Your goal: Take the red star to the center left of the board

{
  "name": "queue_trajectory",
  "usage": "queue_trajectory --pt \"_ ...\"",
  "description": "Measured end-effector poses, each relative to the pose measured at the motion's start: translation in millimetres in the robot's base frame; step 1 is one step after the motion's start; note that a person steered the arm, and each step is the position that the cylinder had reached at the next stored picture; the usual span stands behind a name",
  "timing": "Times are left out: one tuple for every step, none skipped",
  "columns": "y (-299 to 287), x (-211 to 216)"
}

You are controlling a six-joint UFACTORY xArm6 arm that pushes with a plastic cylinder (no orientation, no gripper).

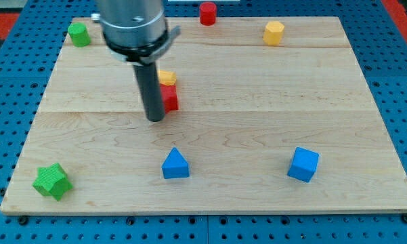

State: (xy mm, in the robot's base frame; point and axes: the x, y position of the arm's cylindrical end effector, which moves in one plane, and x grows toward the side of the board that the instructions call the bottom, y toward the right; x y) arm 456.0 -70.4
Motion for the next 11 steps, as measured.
queue_trajectory --pt "48 0" --pt "92 -20" --pt "6 -18" --pt "-108 -20" --pt "-122 -19" --pt "1 -27" --pt "37 -50" --pt "-21 -65" --pt "-98 -68" --pt "-94 -68" --pt "-82 -68"
